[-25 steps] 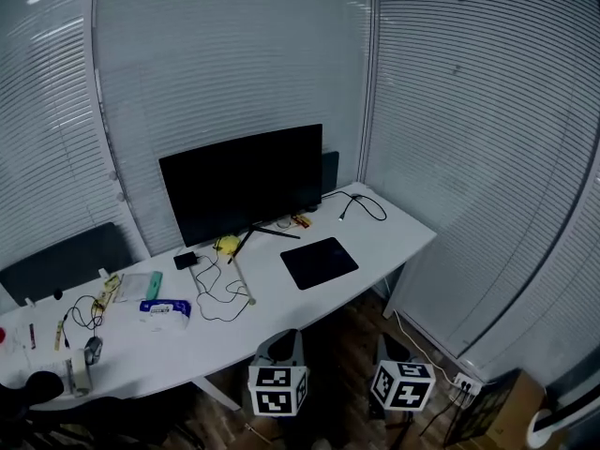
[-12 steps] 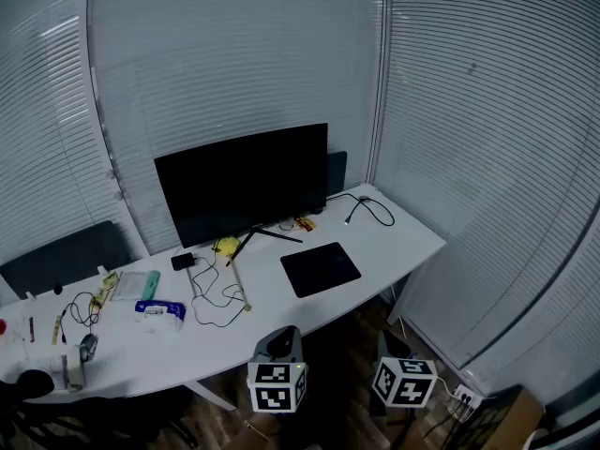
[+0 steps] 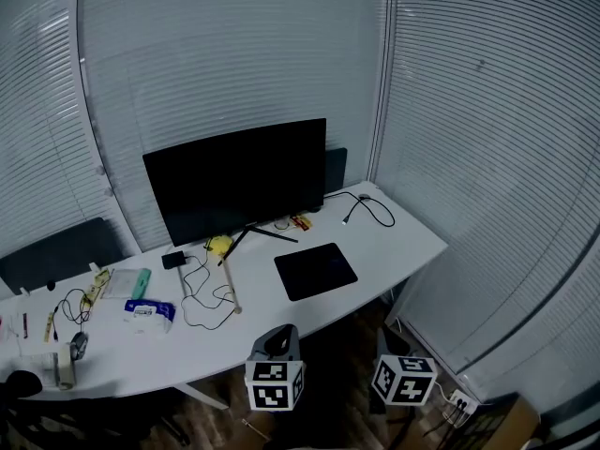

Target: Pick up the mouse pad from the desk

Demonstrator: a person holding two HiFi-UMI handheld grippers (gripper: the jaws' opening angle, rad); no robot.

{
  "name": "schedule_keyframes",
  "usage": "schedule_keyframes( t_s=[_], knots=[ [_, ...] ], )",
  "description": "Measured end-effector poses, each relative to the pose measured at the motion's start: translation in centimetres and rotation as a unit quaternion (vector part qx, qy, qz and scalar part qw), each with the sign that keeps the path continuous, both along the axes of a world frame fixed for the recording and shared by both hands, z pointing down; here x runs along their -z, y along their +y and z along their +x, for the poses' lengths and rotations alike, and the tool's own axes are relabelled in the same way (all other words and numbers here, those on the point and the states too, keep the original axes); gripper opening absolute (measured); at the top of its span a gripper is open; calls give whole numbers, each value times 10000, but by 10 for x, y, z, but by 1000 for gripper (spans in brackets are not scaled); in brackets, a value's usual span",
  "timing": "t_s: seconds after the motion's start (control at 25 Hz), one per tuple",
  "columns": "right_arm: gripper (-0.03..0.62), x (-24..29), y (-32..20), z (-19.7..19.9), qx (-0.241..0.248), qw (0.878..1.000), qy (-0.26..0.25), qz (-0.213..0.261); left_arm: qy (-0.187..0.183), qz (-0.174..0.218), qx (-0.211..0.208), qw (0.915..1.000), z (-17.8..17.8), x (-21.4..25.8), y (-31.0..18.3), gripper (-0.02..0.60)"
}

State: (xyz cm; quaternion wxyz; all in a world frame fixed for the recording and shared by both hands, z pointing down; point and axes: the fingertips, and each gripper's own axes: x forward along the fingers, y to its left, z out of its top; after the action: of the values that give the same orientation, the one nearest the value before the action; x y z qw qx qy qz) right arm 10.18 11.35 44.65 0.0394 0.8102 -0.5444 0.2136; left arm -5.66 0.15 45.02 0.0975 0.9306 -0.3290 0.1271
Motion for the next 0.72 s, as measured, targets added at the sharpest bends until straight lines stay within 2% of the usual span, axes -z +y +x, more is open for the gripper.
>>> schedule_keyframes(
  t_s=[0.36,0.72],
  knots=[
    [34,-17,-2,19,-83,9997,-69,-218,-74,-163,-88,9998,24,-17,-6,17],
    [34,-18,-17,39,-111,9998,-18,-158,-44,-61,-148,9999,47,-15,-23,17]
  ],
)
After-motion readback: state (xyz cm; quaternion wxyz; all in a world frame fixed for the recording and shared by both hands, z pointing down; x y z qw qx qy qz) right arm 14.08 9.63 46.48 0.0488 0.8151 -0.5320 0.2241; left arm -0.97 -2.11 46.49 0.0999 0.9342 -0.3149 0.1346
